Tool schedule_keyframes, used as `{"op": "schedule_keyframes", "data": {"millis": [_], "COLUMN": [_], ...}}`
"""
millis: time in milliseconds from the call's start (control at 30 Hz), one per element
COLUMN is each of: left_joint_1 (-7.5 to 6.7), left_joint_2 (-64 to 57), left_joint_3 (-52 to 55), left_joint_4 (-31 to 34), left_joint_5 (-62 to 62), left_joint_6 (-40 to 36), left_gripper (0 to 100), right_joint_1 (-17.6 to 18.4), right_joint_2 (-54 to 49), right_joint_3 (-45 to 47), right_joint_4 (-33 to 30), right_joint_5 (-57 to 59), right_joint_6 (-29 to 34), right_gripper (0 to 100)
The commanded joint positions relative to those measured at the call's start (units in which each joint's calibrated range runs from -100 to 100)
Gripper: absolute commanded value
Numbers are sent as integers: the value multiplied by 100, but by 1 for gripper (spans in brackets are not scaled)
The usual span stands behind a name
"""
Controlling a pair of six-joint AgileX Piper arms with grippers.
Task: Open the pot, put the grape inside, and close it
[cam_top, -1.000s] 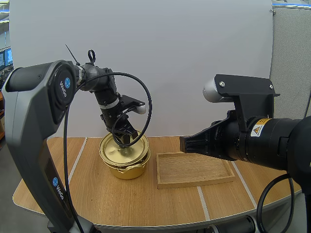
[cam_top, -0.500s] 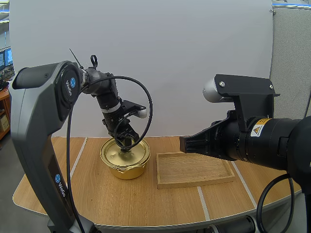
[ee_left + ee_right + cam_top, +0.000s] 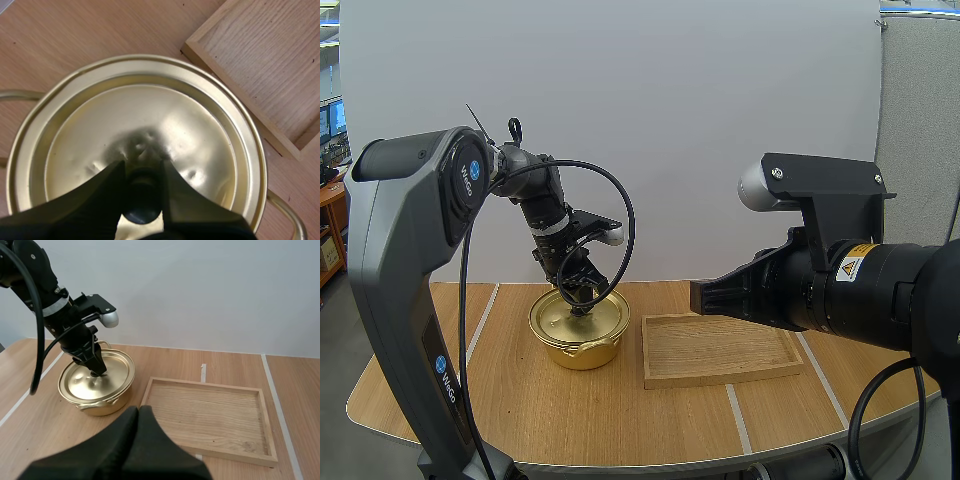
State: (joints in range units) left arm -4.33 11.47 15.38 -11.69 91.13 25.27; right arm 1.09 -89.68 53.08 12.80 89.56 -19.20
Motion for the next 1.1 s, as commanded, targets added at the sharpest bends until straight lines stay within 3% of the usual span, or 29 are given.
{"op": "schedule_keyframes", "data": {"millis": [0, 100, 167, 233, 700, 1067], "left_joint_1": [-19, -19, -19, -19, -19, -19], "left_joint_2": [127, 127, 127, 115, 45, -85], "left_joint_3": [48, 48, 48, 35, -319, -956], "left_joint_4": [-134, -273, -273, -282, -276, 175], "left_joint_5": [162, 405, 486, 602, 887, 887], "left_joint_6": [106, 231, 231, 231, 47, -357], "left_gripper": [11, 34, 63, 100, 100, 100], "right_joint_1": [6, 6, 6, 6, 6, 6], "right_joint_2": [-43, -43, -43, -43, -43, -43], "right_joint_3": [26, 26, 26, 26, 26, 26], "right_joint_4": [20, 20, 20, 20, 20, 20], "right_joint_5": [-50, -50, -50, -50, 75, 75], "right_joint_6": [17, 17, 17, 17, 17, 17], "right_gripper": [0, 0, 0, 0, 0, 0]}}
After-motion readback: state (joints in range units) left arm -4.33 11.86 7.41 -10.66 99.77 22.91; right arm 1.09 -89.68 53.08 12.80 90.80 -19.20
